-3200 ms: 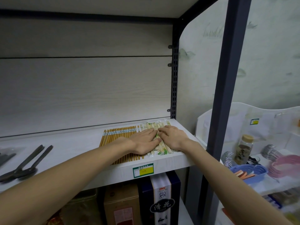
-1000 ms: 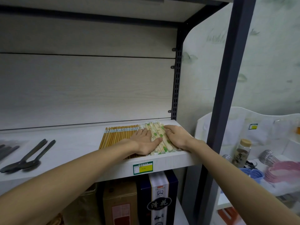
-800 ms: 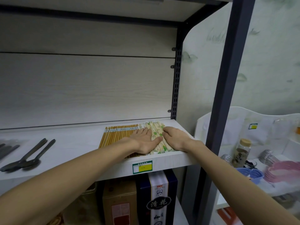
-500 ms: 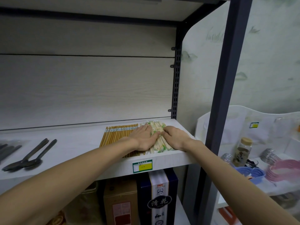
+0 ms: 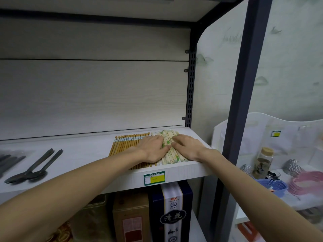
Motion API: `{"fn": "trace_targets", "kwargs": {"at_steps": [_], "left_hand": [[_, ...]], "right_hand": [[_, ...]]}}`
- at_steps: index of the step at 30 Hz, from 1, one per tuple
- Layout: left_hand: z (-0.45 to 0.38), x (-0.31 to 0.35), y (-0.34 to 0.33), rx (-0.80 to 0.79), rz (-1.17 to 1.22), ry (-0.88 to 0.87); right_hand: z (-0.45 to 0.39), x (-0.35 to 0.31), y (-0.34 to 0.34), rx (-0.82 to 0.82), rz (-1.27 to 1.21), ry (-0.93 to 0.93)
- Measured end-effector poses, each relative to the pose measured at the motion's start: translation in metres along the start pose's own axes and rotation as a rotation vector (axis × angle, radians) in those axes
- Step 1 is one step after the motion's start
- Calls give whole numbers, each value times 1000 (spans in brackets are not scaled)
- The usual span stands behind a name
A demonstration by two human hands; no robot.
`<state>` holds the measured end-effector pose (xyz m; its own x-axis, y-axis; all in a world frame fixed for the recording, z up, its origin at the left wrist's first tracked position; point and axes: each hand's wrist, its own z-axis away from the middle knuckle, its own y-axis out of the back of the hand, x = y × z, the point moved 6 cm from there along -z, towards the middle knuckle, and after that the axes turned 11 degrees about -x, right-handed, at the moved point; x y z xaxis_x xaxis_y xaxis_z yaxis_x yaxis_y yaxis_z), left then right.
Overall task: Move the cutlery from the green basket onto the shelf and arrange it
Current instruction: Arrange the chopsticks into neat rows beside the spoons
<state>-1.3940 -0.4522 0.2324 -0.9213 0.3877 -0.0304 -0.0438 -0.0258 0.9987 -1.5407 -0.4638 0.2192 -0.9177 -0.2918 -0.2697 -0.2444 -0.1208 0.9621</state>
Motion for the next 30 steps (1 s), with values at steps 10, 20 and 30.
{"fn": "trace_targets", "kwargs": {"at_steps": [10, 20, 30], "left_hand": [[1, 1, -1, -10, 111, -5], [-2, 5, -10, -195, 76, -17], [-7, 3, -21, -255, 52, -17]], "right_hand": [[2, -5, -2, -17, 34, 30], [-2, -4, 1, -7, 41, 29], [-3, -15, -3, -11, -14, 47]]}}
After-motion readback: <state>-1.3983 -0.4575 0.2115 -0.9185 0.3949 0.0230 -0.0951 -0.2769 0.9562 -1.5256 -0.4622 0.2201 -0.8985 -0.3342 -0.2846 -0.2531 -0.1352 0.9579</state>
